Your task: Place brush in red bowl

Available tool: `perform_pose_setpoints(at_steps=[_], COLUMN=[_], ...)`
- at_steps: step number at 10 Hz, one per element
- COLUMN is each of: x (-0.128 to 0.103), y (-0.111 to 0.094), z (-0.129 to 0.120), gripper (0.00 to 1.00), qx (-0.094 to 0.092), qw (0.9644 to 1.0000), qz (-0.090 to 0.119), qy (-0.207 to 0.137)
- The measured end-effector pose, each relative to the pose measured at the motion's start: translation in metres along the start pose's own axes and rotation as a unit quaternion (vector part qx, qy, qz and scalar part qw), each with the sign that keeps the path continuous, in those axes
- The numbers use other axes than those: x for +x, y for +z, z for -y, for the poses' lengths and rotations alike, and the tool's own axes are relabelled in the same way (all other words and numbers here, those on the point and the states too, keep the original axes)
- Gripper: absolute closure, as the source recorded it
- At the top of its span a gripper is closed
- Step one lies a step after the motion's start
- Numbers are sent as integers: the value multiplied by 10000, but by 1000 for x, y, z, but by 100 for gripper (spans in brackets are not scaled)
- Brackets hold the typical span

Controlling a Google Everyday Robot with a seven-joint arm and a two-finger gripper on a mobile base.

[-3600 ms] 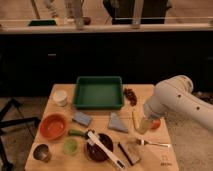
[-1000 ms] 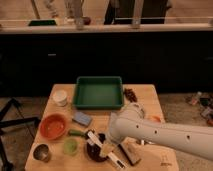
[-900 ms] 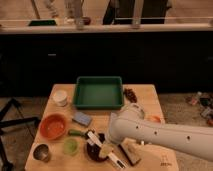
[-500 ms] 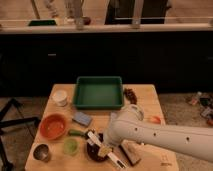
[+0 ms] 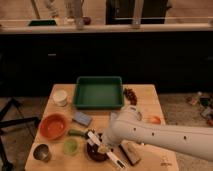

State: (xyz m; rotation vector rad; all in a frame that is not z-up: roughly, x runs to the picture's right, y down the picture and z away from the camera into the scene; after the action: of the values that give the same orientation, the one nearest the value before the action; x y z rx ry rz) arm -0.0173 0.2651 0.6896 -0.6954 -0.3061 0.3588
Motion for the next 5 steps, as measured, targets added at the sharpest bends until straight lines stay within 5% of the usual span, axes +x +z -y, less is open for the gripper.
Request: perform_pose_setpoints(at_steps=[5], x=[2], y=[13], z=[-2], gripper=[46], qx=[-145], qw=[9999], qz=[51], qy=[12])
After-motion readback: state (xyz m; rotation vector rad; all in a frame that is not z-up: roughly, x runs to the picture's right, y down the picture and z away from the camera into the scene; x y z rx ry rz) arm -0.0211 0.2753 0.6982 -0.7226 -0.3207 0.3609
